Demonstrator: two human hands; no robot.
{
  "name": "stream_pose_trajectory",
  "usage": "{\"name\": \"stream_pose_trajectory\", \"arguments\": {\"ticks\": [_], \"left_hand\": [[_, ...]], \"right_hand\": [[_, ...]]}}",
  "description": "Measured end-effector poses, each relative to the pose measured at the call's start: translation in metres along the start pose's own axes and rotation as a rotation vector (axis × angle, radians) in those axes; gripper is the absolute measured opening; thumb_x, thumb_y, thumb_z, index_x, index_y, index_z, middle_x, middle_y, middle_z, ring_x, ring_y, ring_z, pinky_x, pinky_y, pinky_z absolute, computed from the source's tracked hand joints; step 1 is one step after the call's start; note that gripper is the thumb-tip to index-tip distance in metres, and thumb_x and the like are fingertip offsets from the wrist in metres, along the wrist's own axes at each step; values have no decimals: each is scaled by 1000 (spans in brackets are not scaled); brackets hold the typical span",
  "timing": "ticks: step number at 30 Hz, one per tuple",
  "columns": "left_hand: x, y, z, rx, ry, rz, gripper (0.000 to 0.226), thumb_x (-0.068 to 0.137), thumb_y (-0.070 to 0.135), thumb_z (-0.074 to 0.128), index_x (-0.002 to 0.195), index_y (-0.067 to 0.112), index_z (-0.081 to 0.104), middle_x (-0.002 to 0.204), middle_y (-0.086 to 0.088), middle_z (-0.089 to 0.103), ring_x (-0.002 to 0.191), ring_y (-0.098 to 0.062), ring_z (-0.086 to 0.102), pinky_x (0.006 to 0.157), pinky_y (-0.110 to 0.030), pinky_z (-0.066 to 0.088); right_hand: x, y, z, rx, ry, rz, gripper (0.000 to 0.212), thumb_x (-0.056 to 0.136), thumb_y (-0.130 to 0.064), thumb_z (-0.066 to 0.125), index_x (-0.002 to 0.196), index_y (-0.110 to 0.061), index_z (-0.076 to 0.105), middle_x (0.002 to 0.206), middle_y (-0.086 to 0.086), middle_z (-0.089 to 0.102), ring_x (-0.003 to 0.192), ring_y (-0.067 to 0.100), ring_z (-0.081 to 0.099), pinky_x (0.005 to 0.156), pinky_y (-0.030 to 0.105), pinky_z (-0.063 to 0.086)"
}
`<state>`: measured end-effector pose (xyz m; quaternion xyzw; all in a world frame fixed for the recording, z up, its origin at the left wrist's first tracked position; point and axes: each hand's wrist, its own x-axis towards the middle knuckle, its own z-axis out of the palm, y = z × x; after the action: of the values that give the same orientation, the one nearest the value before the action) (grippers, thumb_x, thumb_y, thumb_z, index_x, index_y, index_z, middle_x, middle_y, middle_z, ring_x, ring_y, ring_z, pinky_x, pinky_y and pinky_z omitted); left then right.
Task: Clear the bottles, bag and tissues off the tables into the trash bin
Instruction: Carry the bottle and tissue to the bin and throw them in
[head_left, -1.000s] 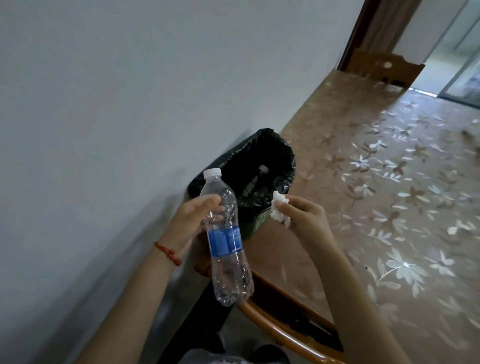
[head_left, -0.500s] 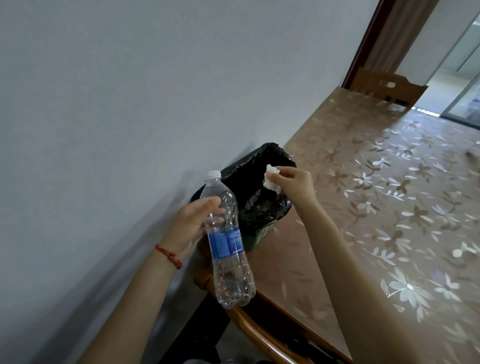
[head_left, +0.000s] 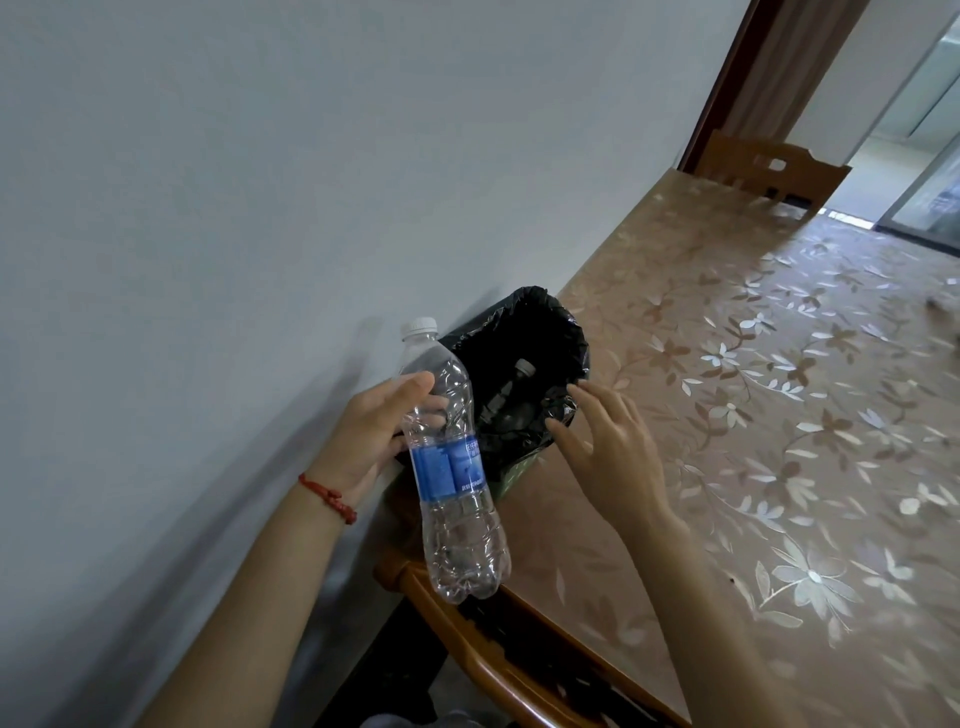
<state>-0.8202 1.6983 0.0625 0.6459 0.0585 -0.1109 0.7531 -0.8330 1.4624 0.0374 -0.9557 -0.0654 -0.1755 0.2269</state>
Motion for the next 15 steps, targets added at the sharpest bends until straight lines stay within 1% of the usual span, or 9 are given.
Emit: {"name": "stream_pose_trajectory", "arguments": {"ticks": [2,3,5,7,9,11,13,14,15], "left_hand": [[5,5,4,10,-13,14,84,42,66,77,106,15,61,84,1,74,75,-10,68,69,-26,55],[8,8,6,14,-16,20,75,50,63,74,106,14,61,85,0,73,76,-11,67,71,-27,55],[14,16,12,29,-20,37,50,68,50,67,103,14,62,88,-3,71,78,-15,65,75,-31,53],[20,27,19,64,-26,59,34,76,43,64,97,16,62,92,-6,67,81,-18,62,80,-33,52],[28,42,25,101,-37,84,25,82,38,58,95,17,61,93,-6,65,83,-18,61,82,-33,51],[37,59,30,145,-47,109,29,80,44,57,96,19,59,93,-4,64,87,-19,61,86,-34,50],[44,75,35,206,-51,153,43,69,57,59,95,22,57,97,-3,63,95,-22,61,89,-36,48],[46,82,38,211,-38,178,47,68,57,58,97,20,56,97,-4,62,96,-22,59,88,-35,49],[49,89,41,197,-17,204,46,72,53,58,101,17,55,97,-4,61,94,-21,59,86,-33,50]], "right_hand": [[-15,7,3,-69,0,-37,49,88,-43,45,116,-5,61,119,12,62,111,27,57,90,42,50],[-22,10,4,-100,-5,-40,48,88,-42,44,116,-6,61,120,12,62,111,28,57,89,42,49],[-34,16,8,-132,-18,-34,45,88,-40,45,116,-9,60,121,12,61,112,28,57,90,41,48],[-42,21,11,-130,-52,-13,44,88,-41,46,118,-9,58,124,12,59,115,30,55,92,44,49],[-47,26,11,-131,-77,8,45,89,-41,45,119,-9,57,126,12,58,117,32,54,91,47,49],[-49,27,10,-138,-84,16,47,89,-42,44,119,-9,57,126,12,58,118,31,54,91,46,49],[-50,27,8,-137,-77,22,49,88,-44,43,119,-9,58,126,11,58,118,30,54,91,45,50],[-51,27,8,-136,-71,26,49,88,-44,43,119,-10,58,126,11,59,118,30,54,91,44,50],[-51,27,7,-133,-67,30,49,88,-45,43,119,-10,58,126,10,59,118,29,54,91,44,50]]}}
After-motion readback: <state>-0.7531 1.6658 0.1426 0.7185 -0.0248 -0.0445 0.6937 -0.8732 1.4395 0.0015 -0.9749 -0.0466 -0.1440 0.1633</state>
